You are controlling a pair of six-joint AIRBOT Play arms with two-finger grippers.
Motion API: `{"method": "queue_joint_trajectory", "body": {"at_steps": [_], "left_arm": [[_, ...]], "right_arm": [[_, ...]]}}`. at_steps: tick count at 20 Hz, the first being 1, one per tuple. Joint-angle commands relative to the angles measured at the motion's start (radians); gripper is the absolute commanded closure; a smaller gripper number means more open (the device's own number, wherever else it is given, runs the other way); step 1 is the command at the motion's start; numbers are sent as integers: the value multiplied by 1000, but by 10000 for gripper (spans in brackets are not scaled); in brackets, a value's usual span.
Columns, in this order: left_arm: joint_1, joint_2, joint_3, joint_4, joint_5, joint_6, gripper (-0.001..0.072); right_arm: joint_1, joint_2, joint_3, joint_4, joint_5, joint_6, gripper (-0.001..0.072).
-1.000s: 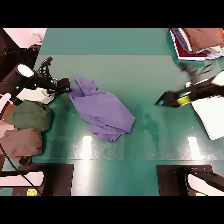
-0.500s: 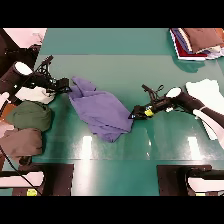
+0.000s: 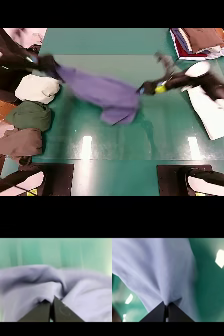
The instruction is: Fold the shirts.
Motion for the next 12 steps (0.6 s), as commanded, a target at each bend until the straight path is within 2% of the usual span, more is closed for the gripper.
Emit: {"method": "queue_joint_trajectory", "body": {"at_steps": [1, 4, 8, 12], "left_arm": [[0, 175, 196, 3, 6, 0, 684], [0, 278, 306, -44, -5, 0, 684], [0, 296, 431, -158, -90, 0, 684], [1, 262, 410, -170, -124, 0, 684]], "right_arm": [[-73, 173, 205, -20, 12, 12, 696], [-91, 270, 338, -74, 22, 24, 696], [-91, 336, 455, -230, 146, 132, 696], [-91, 349, 384, -227, 263, 198, 696]]}}
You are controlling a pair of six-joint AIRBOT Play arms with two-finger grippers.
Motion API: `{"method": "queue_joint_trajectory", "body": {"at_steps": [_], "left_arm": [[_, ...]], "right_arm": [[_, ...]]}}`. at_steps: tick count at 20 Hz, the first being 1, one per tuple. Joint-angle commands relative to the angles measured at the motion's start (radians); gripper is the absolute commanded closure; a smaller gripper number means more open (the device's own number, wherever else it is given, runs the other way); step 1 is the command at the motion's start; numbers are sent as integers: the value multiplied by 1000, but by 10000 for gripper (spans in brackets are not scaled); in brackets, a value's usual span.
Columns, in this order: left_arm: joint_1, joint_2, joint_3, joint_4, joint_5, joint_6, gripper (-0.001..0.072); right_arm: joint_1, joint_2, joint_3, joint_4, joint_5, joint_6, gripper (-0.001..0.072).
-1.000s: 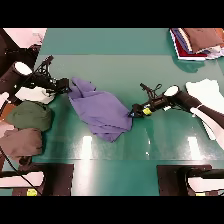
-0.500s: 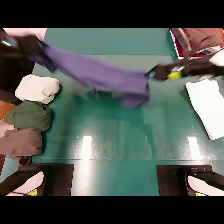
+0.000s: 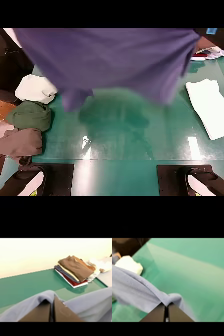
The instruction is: Fold the shirts.
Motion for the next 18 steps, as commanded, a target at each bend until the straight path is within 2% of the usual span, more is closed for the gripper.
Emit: {"method": "queue_joint_trajectory", "body": {"at_steps": [1, 4, 7, 9, 11, 15, 16, 17, 18], "left_arm": [[1, -34, -14, -27, -68, 0, 684], [-30, -117, -152, -4, -152, 0, 684], [-116, -215, -358, 100, -156, 1, 684], [-167, -304, -494, 159, -102, 1, 684], [-182, -409, -591, 150, -8, 1, 684], [-182, -597, -609, 136, 65, 27, 682], [-182, -618, -609, 138, 80, 27, 636], [-182, -623, -609, 146, 97, 27, 345], [-182, -620, -606, 159, 113, 27, 144]], "right_arm": [[-2, 17, -76, -36, 106, 78, 696], [-2, -29, -274, -37, 114, 85, 696], [-3, -131, -436, -39, 74, 57, 696], [-3, -215, -499, -39, -5, 31, 696], [-3, -297, -523, -39, -92, 30, 696], [-23, -428, -471, -39, -161, 31, 696], [-39, -449, -443, -37, -161, 31, 695], [-51, -468, -411, -37, -161, 31, 695], [-66, -484, -377, -37, -161, 31, 695]]}}
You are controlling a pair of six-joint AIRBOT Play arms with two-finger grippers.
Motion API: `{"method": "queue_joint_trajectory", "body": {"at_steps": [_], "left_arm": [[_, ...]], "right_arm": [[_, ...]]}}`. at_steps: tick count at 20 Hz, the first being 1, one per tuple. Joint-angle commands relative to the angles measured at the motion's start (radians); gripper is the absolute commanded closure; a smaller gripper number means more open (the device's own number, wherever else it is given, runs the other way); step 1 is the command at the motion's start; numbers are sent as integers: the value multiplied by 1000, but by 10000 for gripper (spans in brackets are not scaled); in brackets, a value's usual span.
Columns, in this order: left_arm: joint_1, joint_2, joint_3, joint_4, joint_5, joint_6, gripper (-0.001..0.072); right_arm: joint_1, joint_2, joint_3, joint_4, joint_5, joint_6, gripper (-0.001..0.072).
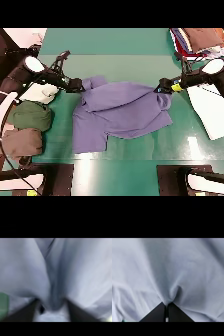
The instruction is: Fold the shirts.
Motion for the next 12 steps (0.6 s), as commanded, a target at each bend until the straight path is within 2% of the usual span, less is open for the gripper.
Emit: {"method": "queue_joint_trajectory", "body": {"at_steps": [1, 2, 3, 4, 8, 12], "left_arm": [[-3, -54, -1, 38, 63, 9, 136], [-3, -54, 26, 68, 56, 8, 136], [-3, -54, 58, 103, 36, 8, 136], [-3, -53, 102, 142, 4, 8, 136], [-3, -26, 206, 298, -127, 5, 137], [74, -9, 147, 269, -225, -5, 137]], "right_arm": [[-44, -79, 93, 2, -23, -1, 693], [-58, -91, 123, 4, -12, -1, 645], [-76, -105, 155, 3, 10, -1, 406], [-92, -117, 182, 4, 37, -1, 288], [-174, -93, 182, 3, 149, -4, 289], [-250, 15, 23, 4, 195, -49, 289]]}}
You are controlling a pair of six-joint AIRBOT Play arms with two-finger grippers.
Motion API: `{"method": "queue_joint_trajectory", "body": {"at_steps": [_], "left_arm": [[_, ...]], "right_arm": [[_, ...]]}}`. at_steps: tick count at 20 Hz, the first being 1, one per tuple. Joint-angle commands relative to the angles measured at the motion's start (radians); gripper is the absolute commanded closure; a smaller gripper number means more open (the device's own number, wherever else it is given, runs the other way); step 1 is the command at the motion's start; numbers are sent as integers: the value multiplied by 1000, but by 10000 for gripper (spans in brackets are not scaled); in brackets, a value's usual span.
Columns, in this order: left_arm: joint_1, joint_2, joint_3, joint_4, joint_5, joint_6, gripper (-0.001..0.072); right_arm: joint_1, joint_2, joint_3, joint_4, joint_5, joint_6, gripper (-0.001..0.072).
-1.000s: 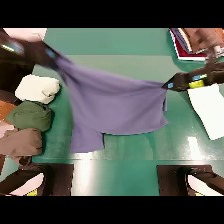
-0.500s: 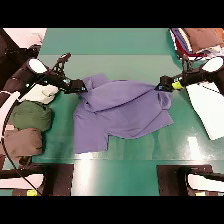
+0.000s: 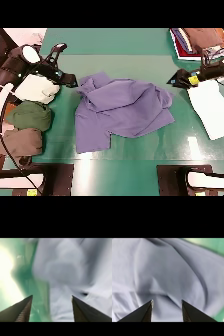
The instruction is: Fold the shirts.
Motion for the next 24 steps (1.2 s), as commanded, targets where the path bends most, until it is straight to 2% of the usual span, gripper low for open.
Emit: {"method": "queue_joint_trajectory", "body": {"at_steps": [1, 4, 6, 9, 11, 13, 19, 20, 22, 24], "left_arm": [[76, 18, -64, -24, -83, -11, 138], [166, 40, -238, -192, -98, 40, 137], [183, 42, -331, -224, -86, 76, 137], [180, 41, -415, -269, 2, 94, 137], [180, 41, -446, -272, 44, 95, 138], [170, 41, -476, -275, 55, 104, 225], [63, 37, -516, -276, 141, 101, 228], [59, 37, -515, -277, 140, 78, 230], [59, 45, -515, -267, 135, 55, 670], [59, 76, -510, -261, 135, 56, 684]], "right_arm": [[-60, 85, -119, 2, 50, -38, 290], [-89, 175, -231, 2, 24, -63, 290], [-89, 219, -279, 1, 0, -64, 290], [-88, 258, -320, 2, -15, -70, 302], [-88, 258, -315, 2, 4, -70, 302], [-88, 258, -315, 3, 5, -70, 302], [-89, 259, -315, 0, 21, -70, 302], [-89, 259, -315, -4, 31, -70, 302], [-90, 259, -317, -64, 70, -69, 302], [-96, 264, -339, -159, 110, -68, 302]]}}
